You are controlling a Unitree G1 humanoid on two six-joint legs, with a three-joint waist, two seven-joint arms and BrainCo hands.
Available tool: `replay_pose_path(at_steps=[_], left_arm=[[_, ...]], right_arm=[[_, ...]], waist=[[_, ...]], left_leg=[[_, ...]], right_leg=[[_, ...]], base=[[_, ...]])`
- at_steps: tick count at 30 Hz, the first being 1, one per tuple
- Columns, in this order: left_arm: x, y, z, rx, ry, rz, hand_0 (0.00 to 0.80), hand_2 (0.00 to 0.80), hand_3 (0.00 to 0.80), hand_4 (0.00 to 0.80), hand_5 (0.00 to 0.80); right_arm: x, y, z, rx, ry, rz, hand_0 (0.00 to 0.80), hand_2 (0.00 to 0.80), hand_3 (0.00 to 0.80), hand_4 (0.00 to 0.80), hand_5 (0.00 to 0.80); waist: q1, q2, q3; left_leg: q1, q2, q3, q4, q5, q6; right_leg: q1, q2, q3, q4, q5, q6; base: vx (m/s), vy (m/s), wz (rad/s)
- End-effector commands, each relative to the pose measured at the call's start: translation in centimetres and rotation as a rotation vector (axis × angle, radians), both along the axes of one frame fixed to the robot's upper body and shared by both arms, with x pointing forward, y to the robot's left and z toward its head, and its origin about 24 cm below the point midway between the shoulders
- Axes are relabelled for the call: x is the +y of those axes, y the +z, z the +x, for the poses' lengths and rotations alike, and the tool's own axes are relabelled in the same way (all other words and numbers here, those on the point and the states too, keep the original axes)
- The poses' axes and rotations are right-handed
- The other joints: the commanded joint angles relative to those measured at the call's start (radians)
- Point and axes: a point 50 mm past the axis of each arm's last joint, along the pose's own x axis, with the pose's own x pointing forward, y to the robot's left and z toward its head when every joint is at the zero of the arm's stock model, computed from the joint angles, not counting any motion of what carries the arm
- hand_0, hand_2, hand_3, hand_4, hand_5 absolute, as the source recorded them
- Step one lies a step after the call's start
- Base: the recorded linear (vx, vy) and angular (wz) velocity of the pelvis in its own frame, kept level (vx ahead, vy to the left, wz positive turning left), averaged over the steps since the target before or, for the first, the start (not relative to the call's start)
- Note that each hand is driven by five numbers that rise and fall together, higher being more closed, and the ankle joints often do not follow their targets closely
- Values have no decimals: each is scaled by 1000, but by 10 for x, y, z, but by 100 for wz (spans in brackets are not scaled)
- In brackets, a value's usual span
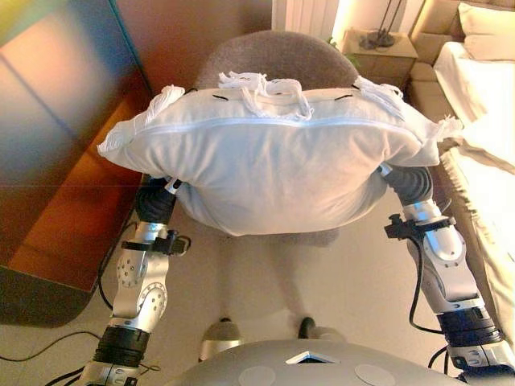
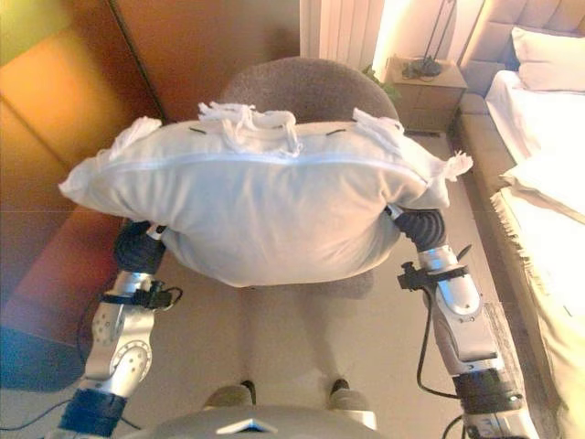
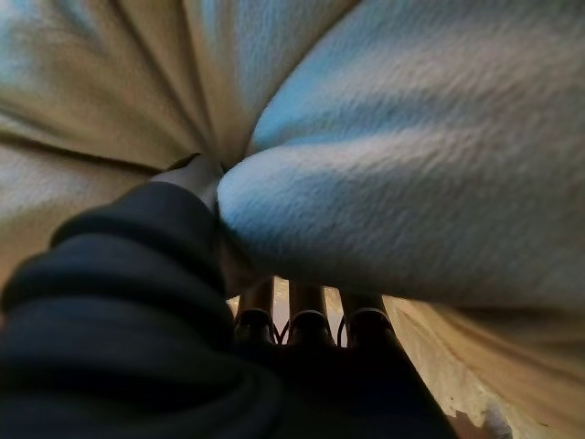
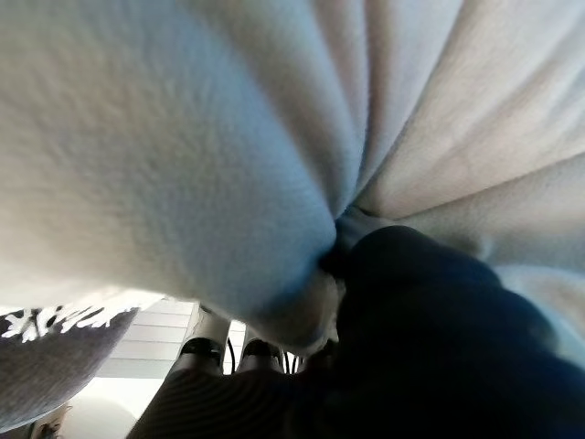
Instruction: Pick up the cushion and take it to the sofa
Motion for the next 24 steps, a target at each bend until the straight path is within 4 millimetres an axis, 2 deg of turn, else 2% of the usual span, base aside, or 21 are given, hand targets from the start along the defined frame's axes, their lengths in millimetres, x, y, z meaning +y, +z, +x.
replay_pose_path(at_steps=[1,5,8,12,14,16,17,18,19,21,23,24], left_arm=[[-9,53,4,-316,-29,-32,800,800,800,800,800],[-10,52,6,-306,4,-60,800,800,800,800,800],[-10,48,4,-294,20,-68,800,800,800,800,800],[-7,44,-2,-286,43,-80,800,800,800,800,800],[-5,43,-4,-293,59,-84,800,800,800,800,800],[-3,44,-4,-304,68,-88,800,800,800,800,800],[-2,47,-1,-314,68,-90,800,800,800,800,800],[-3,49,1,-313,61,-89,800,800,800,800,800],[-4,50,4,-307,50,-86,800,800,800,800,800],[-5,51,8,-296,17,-64,800,800,800,800,800],[-6,52,7,-298,-12,-32,800,800,800,800,800],[-5,52,6,-294,-13,-29,800,800,800,800,800]], right_arm=[[32,58,0,-333,166,53,800,800,800,800,800],[39,58,2,-327,178,54,800,800,800,800,800],[40,55,1,-312,190,58,800,800,800,800,800],[41,54,2,-291,207,64,800,800,800,800,800],[40,54,2,-289,228,70,800,800,800,800,800],[39,56,3,-291,240,76,800,800,800,800,800],[37,57,3,-298,239,80,800,800,800,800,800],[36,58,4,-298,231,86,800,800,800,800,800],[35,57,4,-295,218,97,800,800,800,800,800],[31,53,3,-287,187,127,800,800,800,800,800],[29,50,-1,-282,159,144,800,800,800,800,800],[30,49,-2,-284,151,149,800,800,800,800,800]], waist=[[20,-14,25],[42,25,24],[62,38,15],[82,46,17],[82,49,25],[79,50,32],[70,45,31],[67,43,28],[67,38,22],[77,15,-3],[90,-22,-29],[96,-26,-40]], left_leg=[[-122,-35,-15,105,51,-16],[-140,-39,-32,-98,147,-32],[-142,-22,-73,-211,214,-47],[-184,52,-146,-269,277,-73],[-199,100,-163,-269,289,-83],[-196,124,-152,-269,290,-86],[-186,132,-101,-259,224,-77],[-182,135,-66,-251,212,-76],[-180,131,-43,-240,198,-71],[-184,87,-42,-204,155,-42],[-197,22,-32,-159,100,0],[-202,3,-29,-144,84,16]], right_leg=[[94,49,-2,24,-95,-24],[151,87,27,27,-148,-27],[197,99,56,36,-187,-31],[231,99,91,81,-257,-43],[235,88,104,117,-292,-43],[235,73,109,143,-313,-38],[233,35,94,166,-310,-14],[239,14,80,174,-312,-1],[250,-9,68,181,-312,18],[281,-54,52,197,-255,67],[289,-115,39,248,-124,107],[278,-134,40,294,-54,113]], base=[[168,45,-2],[256,83,-18],[360,118,-9],[383,169,29],[392,253,22],[357,291,-28],[399,354,-42],[512,432,-43],[491,360,-45],[516,344,-52],[438,321,-5],[356,290,18]])
